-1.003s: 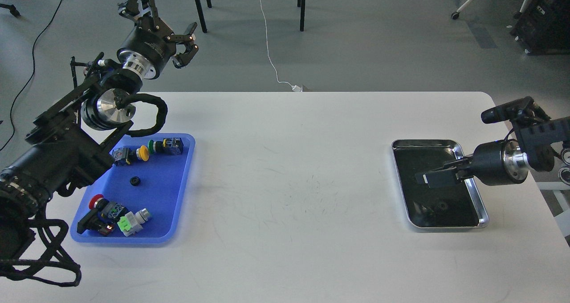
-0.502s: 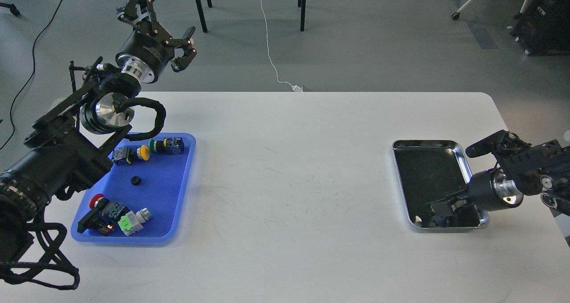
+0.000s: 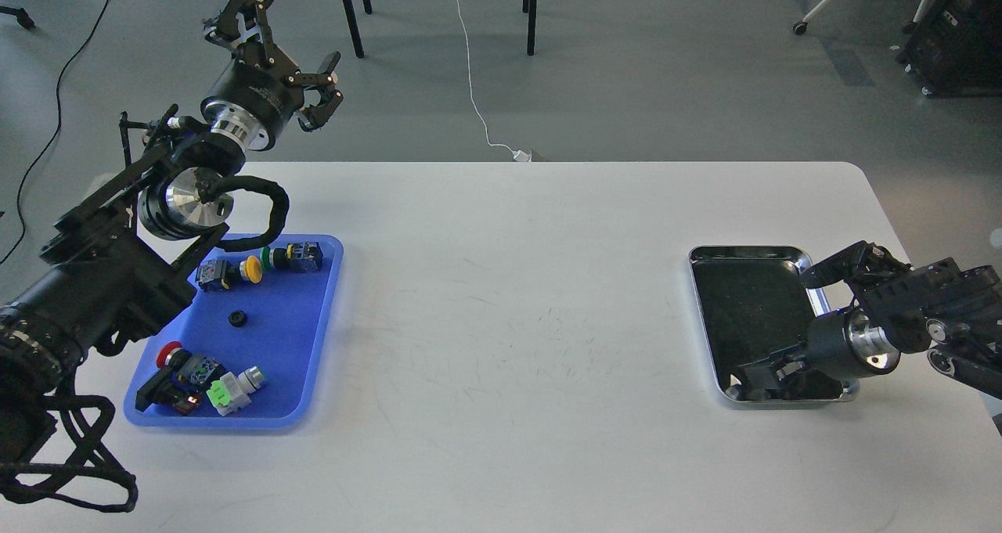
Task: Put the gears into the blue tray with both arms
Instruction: 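Grasp a second black gear in the metal tray with the right gripper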
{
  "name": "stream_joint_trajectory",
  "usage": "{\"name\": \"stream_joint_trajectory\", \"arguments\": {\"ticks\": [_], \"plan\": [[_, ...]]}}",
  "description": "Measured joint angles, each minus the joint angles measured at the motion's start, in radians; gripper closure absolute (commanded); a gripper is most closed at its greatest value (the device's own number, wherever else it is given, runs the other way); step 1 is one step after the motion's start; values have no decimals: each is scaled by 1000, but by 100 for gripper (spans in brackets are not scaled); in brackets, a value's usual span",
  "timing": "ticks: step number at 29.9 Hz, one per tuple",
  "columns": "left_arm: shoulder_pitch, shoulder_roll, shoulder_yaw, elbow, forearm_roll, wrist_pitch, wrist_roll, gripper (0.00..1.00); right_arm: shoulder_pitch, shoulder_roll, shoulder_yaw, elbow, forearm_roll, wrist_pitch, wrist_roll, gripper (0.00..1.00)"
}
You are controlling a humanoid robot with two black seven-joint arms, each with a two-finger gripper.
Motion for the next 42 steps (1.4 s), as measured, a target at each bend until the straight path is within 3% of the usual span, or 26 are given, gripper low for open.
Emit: {"name": "stream_joint_trajectory", "arguments": {"ticks": [15, 26, 33, 42], "plan": [[0, 14, 0, 0, 0, 1, 0, 2, 9, -72, -1, 51, -80, 1, 1, 67], [0, 20, 0, 0, 0, 1, 0, 2, 11, -83, 1, 57, -79, 1, 4, 80], [0, 24, 0, 0, 0, 1, 0, 2, 14, -85, 3, 57, -78, 1, 5, 81], [0, 28, 1, 0, 0, 1, 1, 2, 155, -47, 16, 62, 24, 0, -3, 81]]}}
